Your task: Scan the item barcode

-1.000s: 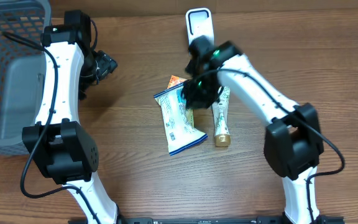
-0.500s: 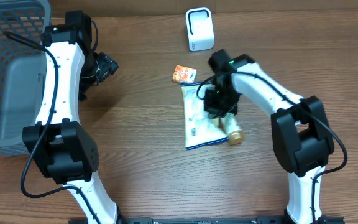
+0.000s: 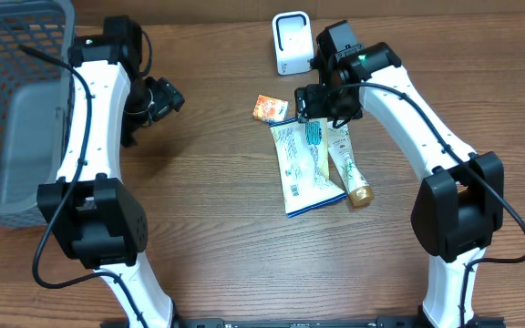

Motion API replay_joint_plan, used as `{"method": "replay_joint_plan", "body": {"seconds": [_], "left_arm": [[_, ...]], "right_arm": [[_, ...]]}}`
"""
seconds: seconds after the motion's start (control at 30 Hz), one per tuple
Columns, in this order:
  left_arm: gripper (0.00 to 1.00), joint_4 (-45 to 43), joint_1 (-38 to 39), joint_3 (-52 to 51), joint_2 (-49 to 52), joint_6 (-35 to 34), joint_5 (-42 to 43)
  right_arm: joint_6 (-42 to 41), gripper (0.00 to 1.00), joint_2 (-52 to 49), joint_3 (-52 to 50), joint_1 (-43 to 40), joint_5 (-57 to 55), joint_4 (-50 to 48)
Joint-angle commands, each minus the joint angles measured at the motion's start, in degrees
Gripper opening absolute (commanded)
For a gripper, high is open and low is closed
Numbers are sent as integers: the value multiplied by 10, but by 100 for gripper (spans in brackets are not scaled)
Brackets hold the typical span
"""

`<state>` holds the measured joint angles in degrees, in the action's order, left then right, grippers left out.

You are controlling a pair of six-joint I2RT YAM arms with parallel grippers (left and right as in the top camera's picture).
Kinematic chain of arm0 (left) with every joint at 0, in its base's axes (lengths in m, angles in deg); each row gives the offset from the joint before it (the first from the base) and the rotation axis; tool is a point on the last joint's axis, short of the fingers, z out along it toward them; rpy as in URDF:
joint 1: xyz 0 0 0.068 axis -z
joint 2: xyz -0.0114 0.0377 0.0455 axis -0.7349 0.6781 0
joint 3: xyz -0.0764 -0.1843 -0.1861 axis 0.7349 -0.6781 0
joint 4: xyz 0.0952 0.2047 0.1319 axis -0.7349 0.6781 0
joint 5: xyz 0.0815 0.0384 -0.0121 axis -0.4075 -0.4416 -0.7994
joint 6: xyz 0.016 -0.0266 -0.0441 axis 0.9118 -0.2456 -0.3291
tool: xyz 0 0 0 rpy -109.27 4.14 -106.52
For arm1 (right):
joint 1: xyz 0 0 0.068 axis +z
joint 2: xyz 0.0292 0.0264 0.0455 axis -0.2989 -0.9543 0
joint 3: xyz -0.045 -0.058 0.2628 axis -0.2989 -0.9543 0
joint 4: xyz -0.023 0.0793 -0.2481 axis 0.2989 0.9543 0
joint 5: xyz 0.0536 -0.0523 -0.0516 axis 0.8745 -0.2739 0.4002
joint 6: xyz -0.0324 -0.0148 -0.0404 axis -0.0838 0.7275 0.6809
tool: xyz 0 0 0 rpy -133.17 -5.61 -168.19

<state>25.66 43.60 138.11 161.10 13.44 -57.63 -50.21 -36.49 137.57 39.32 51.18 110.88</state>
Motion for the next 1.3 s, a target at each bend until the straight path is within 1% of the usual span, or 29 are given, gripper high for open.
{"method": "replay_joint_plan", "body": {"seconds": [0.0,0.07,0.17,0.3,0.43,0.6,0.63,0.67,0.77,0.8,0.83,0.9,0.93,0.97,1.13,1.2,1.27], "left_arm": [[100,2,9,7,-3,15,7],[100,2,11,7,-3,15,7],[100,2,16,7,-3,15,7],[100,0,23,7,-3,15,7],[100,2,23,7,-3,15,7],[100,2,23,7,-3,15,7],[100,2,23,7,-3,15,7],[100,2,23,7,-3,15,7],[100,2,23,7,-3,15,7],[100,1,23,7,-3,15,7],[100,0,23,7,-3,15,7],[100,0,23,7,-3,15,7],[100,0,23,7,-3,15,6],[100,0,23,7,-3,15,6],[100,0,23,7,-3,15,6],[100,0,23,7,-3,15,3],[100,0,24,7,-3,15,3]], "right_arm": [[87,89,9,-30,-4,-10,-35],[86,92,7,-45,-9,-10,-59],[86,93,1,-63,-18,4,-83],[87,94,-24,-74,-27,66,-113],[86,94,-56,-74,-27,77,-118],[79,93,-82,-74,-27,76,-99],[79,90,-86,-74,-27,76,-93],[78,78,-88,-74,-27,76,-86],[66,58,-88,-74,-27,76,-83],[60,49,-87,-74,-27,77,-84],[50,36,-87,-74,-27,76,-84],[39,15,-87,-74,-27,79,-86],[33,6,-87,-72,-27,79,-86],[28,4,-87,-71,-27,79,-85],[-11,4,-75,-30,-34,73,-67],[-11,4,-61,-4,-37,53,-50],[-18,4,-42,30,-37,6,-24]]}}
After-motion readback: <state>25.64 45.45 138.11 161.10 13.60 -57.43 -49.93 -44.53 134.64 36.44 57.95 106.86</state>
